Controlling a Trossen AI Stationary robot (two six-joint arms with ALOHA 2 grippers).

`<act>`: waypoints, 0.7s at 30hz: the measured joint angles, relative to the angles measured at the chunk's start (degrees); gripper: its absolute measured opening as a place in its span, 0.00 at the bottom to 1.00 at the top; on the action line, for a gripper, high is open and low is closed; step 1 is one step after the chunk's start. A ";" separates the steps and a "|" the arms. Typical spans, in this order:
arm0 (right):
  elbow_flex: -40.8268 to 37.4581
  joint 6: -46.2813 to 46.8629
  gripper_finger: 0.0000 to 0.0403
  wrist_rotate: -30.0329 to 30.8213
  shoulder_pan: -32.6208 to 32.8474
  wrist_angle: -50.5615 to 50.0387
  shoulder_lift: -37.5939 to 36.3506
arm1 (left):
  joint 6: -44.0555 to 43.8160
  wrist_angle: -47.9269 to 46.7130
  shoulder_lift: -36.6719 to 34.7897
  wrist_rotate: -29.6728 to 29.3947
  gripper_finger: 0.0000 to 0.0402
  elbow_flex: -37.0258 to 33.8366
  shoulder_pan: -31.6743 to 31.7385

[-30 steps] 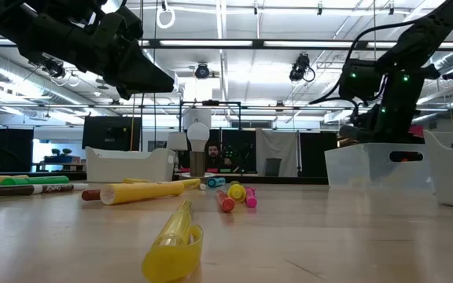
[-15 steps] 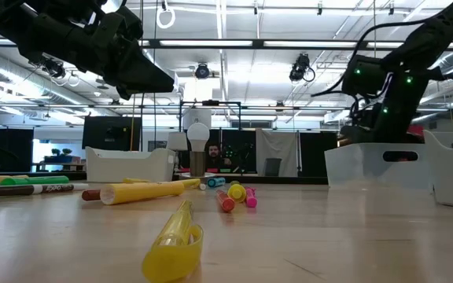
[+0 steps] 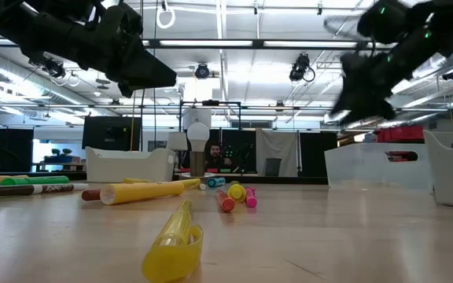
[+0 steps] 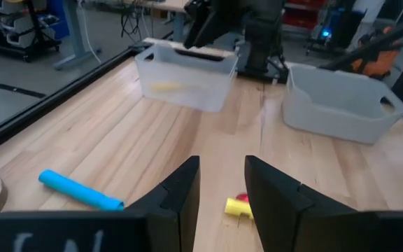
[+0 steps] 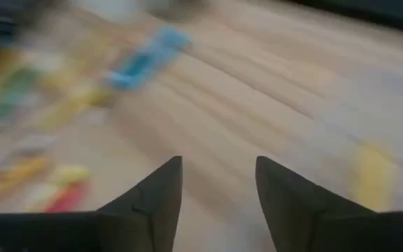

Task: Pick & Place Markers
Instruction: Put the green highlighter into the white bin

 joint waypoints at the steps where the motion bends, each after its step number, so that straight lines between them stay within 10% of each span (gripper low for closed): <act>1: 0.00 -0.77 0.44 -1.06 1.72 3.28 -0.61 | -0.03 0.65 0.00 0.02 0.30 0.00 0.00; 21: 0.07 -21.46 0.40 6.21 33.54 51.73 25.31 | -0.03 15.98 0.00 11.53 0.30 -0.02 -0.07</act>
